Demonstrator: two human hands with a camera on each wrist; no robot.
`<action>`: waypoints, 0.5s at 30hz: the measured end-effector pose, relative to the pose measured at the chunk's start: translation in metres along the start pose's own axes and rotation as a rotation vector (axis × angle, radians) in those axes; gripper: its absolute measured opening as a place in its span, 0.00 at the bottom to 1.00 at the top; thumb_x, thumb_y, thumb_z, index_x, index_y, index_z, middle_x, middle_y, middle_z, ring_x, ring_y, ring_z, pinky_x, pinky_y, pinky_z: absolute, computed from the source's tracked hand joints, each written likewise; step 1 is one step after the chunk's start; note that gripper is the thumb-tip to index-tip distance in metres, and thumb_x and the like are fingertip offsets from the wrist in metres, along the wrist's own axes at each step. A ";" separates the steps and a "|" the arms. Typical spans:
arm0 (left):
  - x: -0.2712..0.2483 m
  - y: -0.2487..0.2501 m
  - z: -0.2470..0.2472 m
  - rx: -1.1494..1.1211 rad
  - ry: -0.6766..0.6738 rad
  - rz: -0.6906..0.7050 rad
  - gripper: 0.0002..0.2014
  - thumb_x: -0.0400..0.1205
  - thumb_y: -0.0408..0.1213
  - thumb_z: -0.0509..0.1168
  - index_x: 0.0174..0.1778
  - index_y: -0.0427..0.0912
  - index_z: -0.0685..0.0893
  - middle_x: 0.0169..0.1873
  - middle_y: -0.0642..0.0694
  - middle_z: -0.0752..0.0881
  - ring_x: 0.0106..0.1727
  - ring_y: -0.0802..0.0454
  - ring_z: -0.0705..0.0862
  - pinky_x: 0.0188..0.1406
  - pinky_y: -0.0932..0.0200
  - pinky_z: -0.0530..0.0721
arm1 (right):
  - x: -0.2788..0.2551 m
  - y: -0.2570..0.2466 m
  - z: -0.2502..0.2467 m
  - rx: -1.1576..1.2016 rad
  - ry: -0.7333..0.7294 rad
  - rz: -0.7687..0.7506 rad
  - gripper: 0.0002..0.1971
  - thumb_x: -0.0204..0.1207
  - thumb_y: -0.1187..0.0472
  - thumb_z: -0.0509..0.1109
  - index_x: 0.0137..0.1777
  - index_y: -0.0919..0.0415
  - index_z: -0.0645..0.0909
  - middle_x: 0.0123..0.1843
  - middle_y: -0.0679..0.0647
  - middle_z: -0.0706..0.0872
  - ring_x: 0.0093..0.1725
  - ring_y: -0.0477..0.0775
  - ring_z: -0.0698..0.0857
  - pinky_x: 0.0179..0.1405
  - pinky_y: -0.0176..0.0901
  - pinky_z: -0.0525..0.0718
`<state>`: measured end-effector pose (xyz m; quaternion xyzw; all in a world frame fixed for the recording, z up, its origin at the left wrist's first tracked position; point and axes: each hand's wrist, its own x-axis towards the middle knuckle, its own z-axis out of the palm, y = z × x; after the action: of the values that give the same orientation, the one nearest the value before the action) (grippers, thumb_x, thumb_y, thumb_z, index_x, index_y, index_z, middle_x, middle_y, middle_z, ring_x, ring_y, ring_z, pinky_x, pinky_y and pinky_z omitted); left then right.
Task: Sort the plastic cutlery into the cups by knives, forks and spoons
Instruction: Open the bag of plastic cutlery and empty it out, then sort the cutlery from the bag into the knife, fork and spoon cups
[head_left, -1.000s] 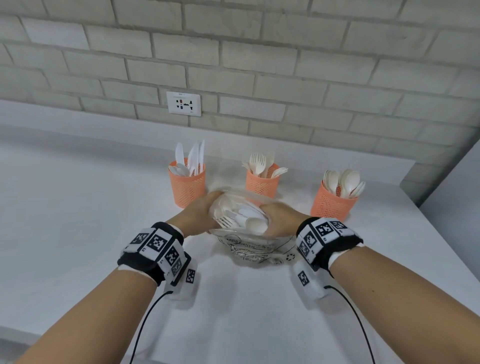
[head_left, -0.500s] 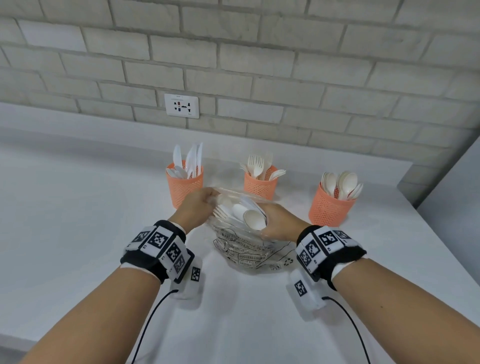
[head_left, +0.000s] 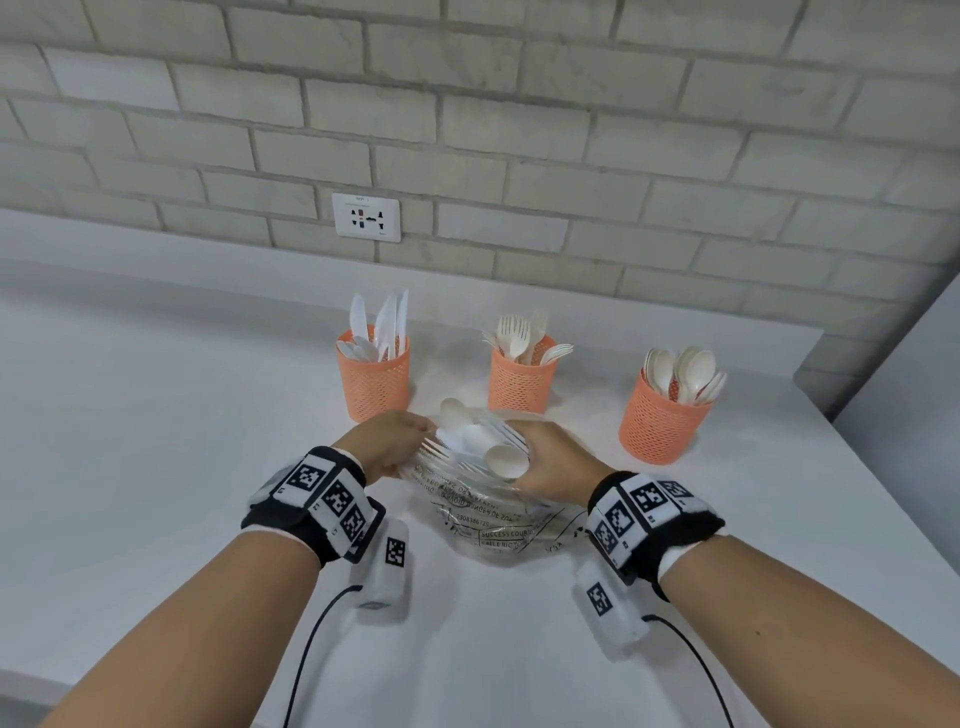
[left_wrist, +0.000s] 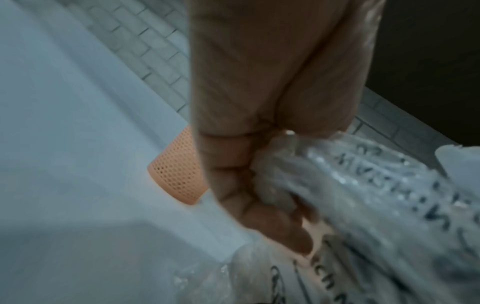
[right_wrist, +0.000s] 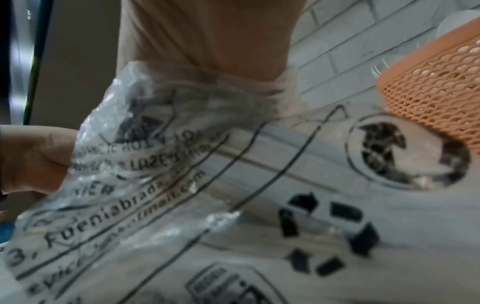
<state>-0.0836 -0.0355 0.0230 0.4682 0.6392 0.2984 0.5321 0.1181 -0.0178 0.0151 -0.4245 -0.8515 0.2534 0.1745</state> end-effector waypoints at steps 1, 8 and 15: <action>0.000 0.000 -0.001 -0.001 -0.019 0.057 0.10 0.84 0.31 0.58 0.44 0.40 0.85 0.36 0.44 0.85 0.32 0.51 0.81 0.30 0.62 0.80 | 0.001 -0.001 -0.001 -0.003 0.005 -0.005 0.30 0.68 0.51 0.78 0.69 0.60 0.77 0.64 0.53 0.85 0.63 0.54 0.82 0.63 0.46 0.80; 0.002 0.004 -0.003 -0.369 -0.154 0.101 0.12 0.83 0.25 0.56 0.50 0.39 0.85 0.30 0.46 0.91 0.28 0.55 0.88 0.28 0.63 0.87 | 0.003 -0.013 0.000 0.103 0.009 0.029 0.27 0.70 0.59 0.76 0.66 0.63 0.72 0.53 0.53 0.83 0.52 0.52 0.81 0.51 0.40 0.78; -0.008 0.003 -0.011 -0.159 -0.089 0.218 0.12 0.82 0.29 0.62 0.58 0.46 0.82 0.35 0.49 0.85 0.31 0.57 0.81 0.31 0.66 0.80 | 0.002 -0.001 -0.013 0.289 0.160 0.100 0.18 0.62 0.69 0.79 0.49 0.54 0.80 0.42 0.46 0.85 0.43 0.45 0.84 0.40 0.33 0.78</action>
<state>-0.0931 -0.0404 0.0318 0.5039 0.5347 0.3832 0.5598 0.1230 -0.0133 0.0269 -0.4558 -0.7673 0.3472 0.2882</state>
